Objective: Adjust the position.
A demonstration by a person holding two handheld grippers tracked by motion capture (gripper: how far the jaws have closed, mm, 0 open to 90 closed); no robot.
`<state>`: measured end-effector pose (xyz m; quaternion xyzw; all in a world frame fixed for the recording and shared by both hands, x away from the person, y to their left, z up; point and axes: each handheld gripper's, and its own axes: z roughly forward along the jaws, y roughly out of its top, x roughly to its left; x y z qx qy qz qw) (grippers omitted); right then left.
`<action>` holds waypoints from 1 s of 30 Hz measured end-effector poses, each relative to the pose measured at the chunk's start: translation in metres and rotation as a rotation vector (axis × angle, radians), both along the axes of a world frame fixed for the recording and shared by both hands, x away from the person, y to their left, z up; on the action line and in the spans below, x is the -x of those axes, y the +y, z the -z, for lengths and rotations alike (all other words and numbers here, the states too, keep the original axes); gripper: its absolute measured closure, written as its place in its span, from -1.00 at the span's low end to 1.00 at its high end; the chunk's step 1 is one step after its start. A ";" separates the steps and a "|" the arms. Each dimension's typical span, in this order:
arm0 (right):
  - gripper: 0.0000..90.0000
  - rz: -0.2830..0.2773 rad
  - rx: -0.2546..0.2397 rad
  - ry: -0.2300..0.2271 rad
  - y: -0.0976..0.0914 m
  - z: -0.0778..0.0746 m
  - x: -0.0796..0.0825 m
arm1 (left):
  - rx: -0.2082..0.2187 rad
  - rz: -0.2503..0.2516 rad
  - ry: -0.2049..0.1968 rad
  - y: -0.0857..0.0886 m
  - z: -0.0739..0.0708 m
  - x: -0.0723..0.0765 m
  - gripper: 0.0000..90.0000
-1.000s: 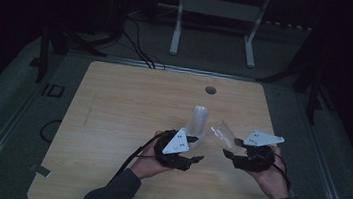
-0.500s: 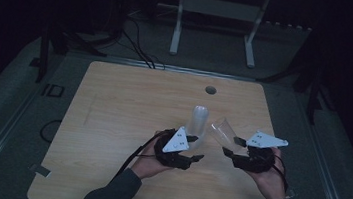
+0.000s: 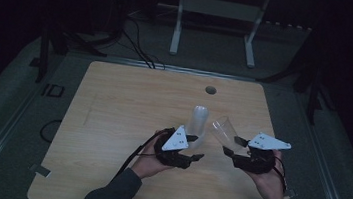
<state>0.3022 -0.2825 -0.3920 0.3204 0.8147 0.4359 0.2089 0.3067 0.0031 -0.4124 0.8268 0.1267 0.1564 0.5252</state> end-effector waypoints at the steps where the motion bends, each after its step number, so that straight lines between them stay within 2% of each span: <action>1: -0.05 0.000 0.000 0.000 0.000 0.000 0.000 | 0.000 0.000 0.000 0.000 0.000 0.000 -0.09; 16: -0.06 -0.004 -0.074 -0.042 -0.002 0.001 0.003 | 0.004 0.001 0.009 -0.003 0.000 -0.001 -0.10; 21: -0.06 -0.009 -0.087 -0.043 -0.002 0.002 0.003 | 0.008 0.002 0.011 -0.005 -0.001 -0.001 -0.10; 30: -0.05 -0.004 -0.146 -0.066 -0.001 0.003 0.004 | 0.012 0.001 0.013 -0.008 -0.001 -0.001 -0.12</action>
